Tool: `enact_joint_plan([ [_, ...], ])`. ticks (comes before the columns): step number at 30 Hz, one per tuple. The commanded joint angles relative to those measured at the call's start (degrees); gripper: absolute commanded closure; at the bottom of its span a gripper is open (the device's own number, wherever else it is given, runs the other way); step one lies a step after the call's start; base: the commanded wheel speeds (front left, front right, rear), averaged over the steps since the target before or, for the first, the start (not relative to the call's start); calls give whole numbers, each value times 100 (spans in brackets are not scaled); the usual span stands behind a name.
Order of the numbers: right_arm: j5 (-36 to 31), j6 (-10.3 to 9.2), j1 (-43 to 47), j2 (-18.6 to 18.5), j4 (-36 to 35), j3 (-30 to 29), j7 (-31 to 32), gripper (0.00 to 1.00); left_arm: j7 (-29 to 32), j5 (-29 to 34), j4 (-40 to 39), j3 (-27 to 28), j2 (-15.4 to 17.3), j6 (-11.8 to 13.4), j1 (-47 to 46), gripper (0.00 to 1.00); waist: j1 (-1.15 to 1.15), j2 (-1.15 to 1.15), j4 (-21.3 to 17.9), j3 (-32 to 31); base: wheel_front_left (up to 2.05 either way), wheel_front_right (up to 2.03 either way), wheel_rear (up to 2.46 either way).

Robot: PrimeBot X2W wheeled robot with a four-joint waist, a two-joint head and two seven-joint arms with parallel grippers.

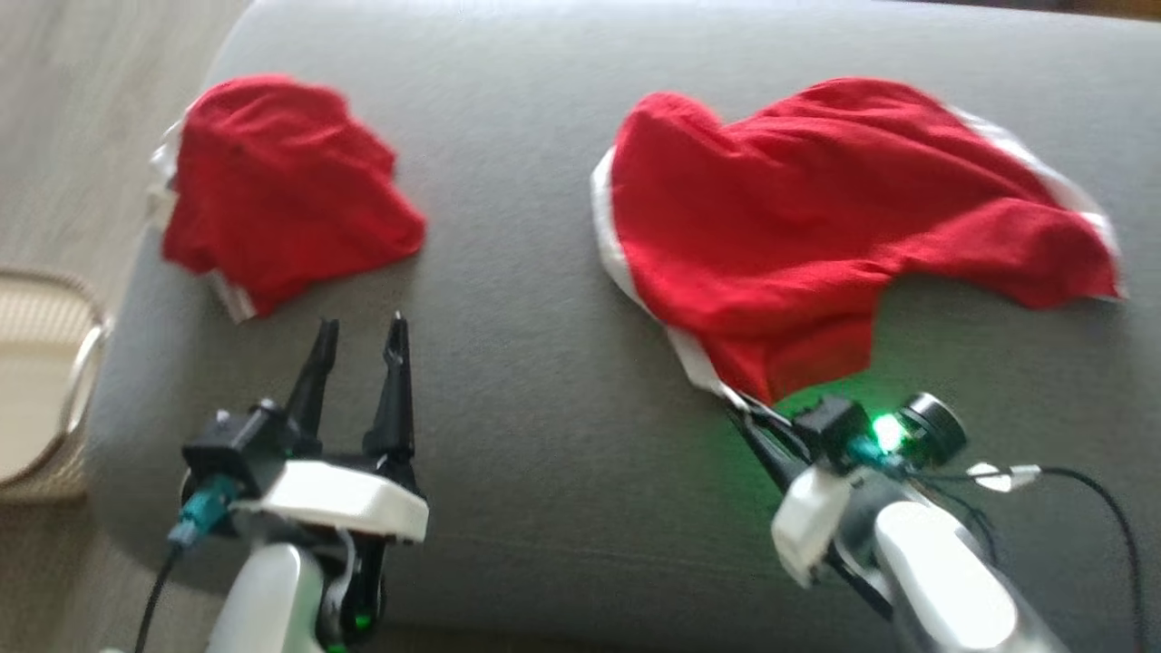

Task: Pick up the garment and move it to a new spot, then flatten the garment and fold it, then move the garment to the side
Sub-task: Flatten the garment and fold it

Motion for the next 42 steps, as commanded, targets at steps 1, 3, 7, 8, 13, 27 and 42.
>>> enact_joint_plan([
  [1, -7, -2, 18, -196, -286, 161, 63, 100, -29, 66, -147, 234, 45, -49, -41, 0, 0, 0, -499, -378, 0, 0, 0],
  [3, 31, -2, 144, -460, -525, 242, 219, 100, -29, 83, -151, 300, 45, -64, 11, 0, 0, 0, -710, -483, 0, 0, 0],
  [7, 236, -2, 448, -884, -1097, 166, 567, 100, -29, 63, -190, 337, 45, -77, 74, 0, 0, 0, -1037, -591, 0, 0, 0],
  [8, 274, -2, 522, -970, -1224, 140, 644, 100, -29, 63, -195, 327, 45, -81, 81, 0, 0, 0, -1106, -604, 0, 0, 0],
  [13, 336, -2, 911, -1168, -1656, -328, 1061, 100, -29, 65, -188, 295, 45, -76, 140, 0, 0, 0, -1361, -681, 0, 0, 0],
  [27, -181, -2, 1183, -123, -2411, -1661, 825, 0, -29, 191, -119, 365, 45, -150, 188, 0, 0, 0, -1807, -727, 0, 0, 0],
  [42, 349, -2, 1130, 223, -3021, -1533, 31, 0, -29, 254, 132, 165, 44, -188, -309, 0, 0, 0, -2292, -246, 0, 0, 0],
])
